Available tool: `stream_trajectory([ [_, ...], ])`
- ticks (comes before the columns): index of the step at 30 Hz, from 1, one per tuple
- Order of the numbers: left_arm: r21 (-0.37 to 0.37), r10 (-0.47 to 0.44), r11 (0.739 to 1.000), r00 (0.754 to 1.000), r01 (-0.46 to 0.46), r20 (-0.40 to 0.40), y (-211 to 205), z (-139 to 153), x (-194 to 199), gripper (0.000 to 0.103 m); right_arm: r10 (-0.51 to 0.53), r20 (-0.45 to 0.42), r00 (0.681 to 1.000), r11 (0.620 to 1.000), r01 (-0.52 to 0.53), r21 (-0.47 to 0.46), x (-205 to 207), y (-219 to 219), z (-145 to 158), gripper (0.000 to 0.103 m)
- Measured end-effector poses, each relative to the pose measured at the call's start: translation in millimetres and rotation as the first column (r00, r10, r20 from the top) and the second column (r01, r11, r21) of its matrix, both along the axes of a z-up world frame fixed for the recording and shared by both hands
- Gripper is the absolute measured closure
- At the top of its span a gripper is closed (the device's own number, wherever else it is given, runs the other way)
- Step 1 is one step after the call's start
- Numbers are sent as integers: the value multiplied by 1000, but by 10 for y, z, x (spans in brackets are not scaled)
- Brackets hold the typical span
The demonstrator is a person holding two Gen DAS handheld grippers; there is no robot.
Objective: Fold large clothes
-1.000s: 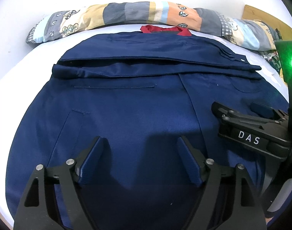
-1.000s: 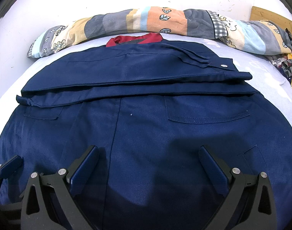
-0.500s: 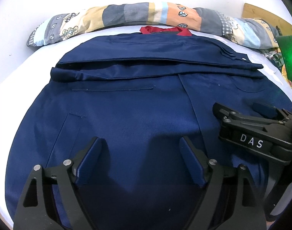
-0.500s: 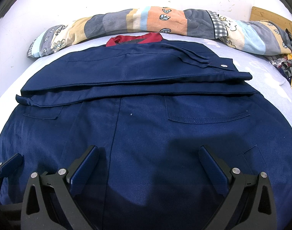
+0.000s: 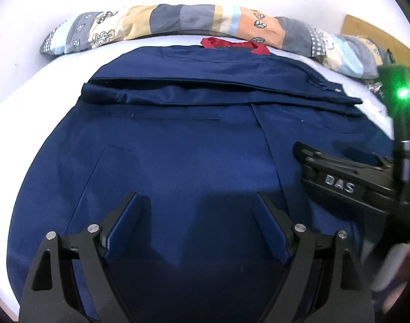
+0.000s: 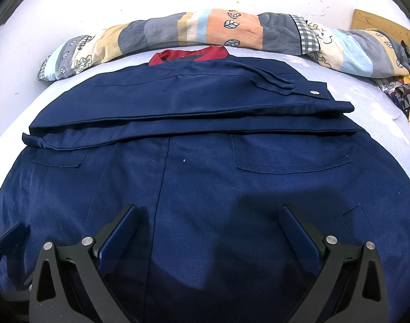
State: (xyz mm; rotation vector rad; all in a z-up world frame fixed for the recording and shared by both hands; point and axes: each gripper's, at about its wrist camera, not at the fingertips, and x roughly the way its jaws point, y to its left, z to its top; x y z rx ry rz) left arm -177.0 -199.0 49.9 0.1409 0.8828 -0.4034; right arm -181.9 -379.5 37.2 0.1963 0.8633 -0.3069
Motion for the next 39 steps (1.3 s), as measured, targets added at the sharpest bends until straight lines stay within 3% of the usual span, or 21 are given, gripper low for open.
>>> stream_trajectory([
  [6, -42, -13, 999, 999, 12, -33, 219, 58, -40, 18, 0, 2, 1000, 1000, 0, -4, -2, -8, -11, 0],
  [10, -31, -16, 999, 1000, 15, -13, 351, 100, -57, 18, -2, -6, 1000, 1000, 2, -6, 8, 11, -8, 0],
  [13, -34, -6, 999, 1000, 6, 1, 479, 173, -60, 18, 47, -69, 996, 999, -45, 27, 37, -19, 45, 1],
  [14, -41, 0, 999, 1000, 1, 7, 520, 204, -56, 18, 64, -76, 995, 997, -62, 37, 12, -32, 69, 6],
  [16, -55, 7, 998, 1000, -6, 15, 600, 262, -67, 18, 78, -53, 996, 996, -77, 34, -174, -16, 161, 18],
  [20, -47, -8, 999, 999, 10, 32, 664, 341, -196, 18, 107, -36, 994, 994, -107, -6, -714, 156, 391, 18],
  [24, -32, -56, 998, 996, 58, 64, 740, 441, -463, 18, 173, 30, 984, 985, -174, 25, -1427, 224, 642, 16],
  [29, -29, -69, 997, 997, 69, 23, 966, 428, -628, 18, 134, 50, 990, 989, -136, 49, -2059, -4, 675, 16],
  [31, -48, -47, 998, 999, 46, -14, 1149, 421, -631, 18, 74, 71, 995, 990, -81, 114, -2288, -262, 657, 16],
  [34, -84, -3, 996, 999, -1, -49, 1451, 457, -585, 18, -46, 87, 995, 960, 20, 280, -2566, -736, 615, 16],
  [37, -123, 57, 990, 995, -67, -80, 1713, 480, -492, 18, -177, 76, 981, 908, 133, 396, -2761, -1181, 558, 15],
  [39, -156, 83, 982, 988, -103, -128, 1859, 454, -406, 18, -251, 33, 967, 852, 205, 482, -2832, -1392, 426, 16],
])
